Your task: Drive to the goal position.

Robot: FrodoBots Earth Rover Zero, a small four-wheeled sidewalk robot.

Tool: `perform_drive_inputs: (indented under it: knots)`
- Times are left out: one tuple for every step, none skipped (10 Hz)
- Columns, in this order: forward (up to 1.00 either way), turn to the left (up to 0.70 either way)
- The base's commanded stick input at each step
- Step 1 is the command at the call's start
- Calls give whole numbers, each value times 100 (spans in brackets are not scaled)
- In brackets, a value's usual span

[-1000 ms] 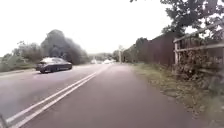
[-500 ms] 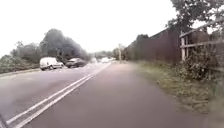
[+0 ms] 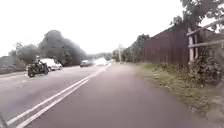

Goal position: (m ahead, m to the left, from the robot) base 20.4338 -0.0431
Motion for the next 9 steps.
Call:
perform_drive_inputs:
  knots:
    - [100,0]
    - [100,0]
    - [100,0]
    - [100,0]
    - [100,0]
    - [100,0]
    - [100,0]
    - [100,0]
    - [100,0]
